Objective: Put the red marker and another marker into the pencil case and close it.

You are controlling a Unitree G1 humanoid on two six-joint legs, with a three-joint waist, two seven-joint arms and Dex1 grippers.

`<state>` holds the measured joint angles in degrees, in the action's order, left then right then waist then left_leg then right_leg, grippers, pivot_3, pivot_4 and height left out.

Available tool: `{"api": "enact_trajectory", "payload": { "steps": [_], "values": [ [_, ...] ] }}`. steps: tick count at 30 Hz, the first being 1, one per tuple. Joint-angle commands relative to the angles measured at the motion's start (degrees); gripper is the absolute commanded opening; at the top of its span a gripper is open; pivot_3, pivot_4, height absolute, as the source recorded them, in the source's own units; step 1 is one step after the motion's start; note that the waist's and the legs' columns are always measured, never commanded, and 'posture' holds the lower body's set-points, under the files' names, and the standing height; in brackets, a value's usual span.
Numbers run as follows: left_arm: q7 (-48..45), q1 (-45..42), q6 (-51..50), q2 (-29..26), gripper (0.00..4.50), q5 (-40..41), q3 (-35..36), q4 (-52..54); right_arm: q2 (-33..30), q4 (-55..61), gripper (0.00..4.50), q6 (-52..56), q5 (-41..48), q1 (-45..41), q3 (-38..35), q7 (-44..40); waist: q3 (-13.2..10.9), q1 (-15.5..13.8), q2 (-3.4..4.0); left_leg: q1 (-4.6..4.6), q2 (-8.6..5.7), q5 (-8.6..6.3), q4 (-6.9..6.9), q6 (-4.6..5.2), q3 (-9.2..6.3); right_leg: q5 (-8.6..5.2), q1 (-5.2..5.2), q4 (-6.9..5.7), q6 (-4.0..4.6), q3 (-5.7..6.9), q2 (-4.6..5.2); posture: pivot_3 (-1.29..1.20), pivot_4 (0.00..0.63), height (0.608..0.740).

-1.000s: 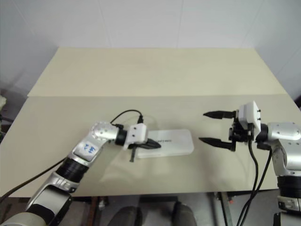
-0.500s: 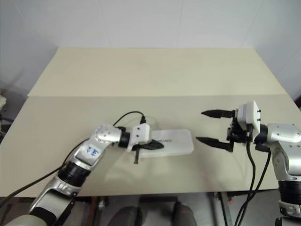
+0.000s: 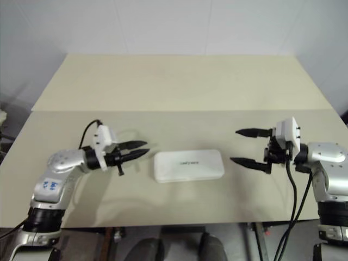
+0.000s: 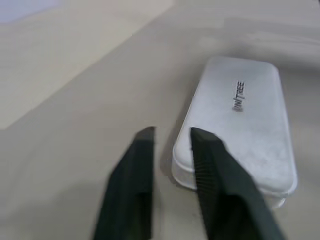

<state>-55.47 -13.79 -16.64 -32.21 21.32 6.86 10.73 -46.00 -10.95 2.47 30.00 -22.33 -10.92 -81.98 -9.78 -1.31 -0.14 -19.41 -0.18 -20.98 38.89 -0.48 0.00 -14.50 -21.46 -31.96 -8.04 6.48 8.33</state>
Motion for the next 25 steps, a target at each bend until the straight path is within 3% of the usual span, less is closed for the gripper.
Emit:
{"api": "enact_trajectory", "payload": {
  "steps": [1, 6, 16, 25],
  "values": [
    [-0.5, 3.9, 0.9, -2.8, 2.69, 3.2, 5.4, 4.1, 0.8, -3.0, 4.5, -4.4, -1.0, -1.5, -0.3, -1.5, 0.0, 0.0, 0.0, 0.01, 0.0, 0.0, -0.02, 0.0, 0.0, 0.0, 0.0, 0.0, 0.0, 0.0, 0.0, 0.0, 0.15, 0.74],
    [0.8, 5.6, -0.1, -3.8, 4.45, 6.0, 8.3, 6.4, 0.3, -9.8, 4.5, -8.4, -1.6, -4.8, -0.7, -5.0, 0.0, -0.1, 0.05, 0.03, 0.0, 0.0, 0.0, 0.0, -0.01, 0.01, 0.04, -0.01, 0.03, 0.01, 0.0, 0.0, 0.15, 0.74],
    [3.3, 5.7, -3.9, -4.0, 4.48, 10.2, 8.3, 11.4, -1.9, -20.2, 4.5, -13.0, -3.1, -9.2, -0.9, -7.7, 0.0, 0.1, 0.05, 0.07, 0.01, 0.0, -0.07, 0.0, 0.05, 0.02, 0.01, 0.0, 0.06, -0.01, -0.01, 0.0, 0.15, 0.74],
    [2.9, 6.4, -0.8, -4.5, 4.48, 7.2, 7.2, 7.7, -3.4, -20.5, 4.5, -13.8, -2.1, -9.0, -1.1, -10.2, 0.0, 0.0, 0.07, 0.07, 0.01, 0.0, -0.07, -0.01, 0.07, 0.02, 0.02, 0.02, 0.06, -0.01, -0.02, 0.0, 0.15, 0.74]
  ]
}}
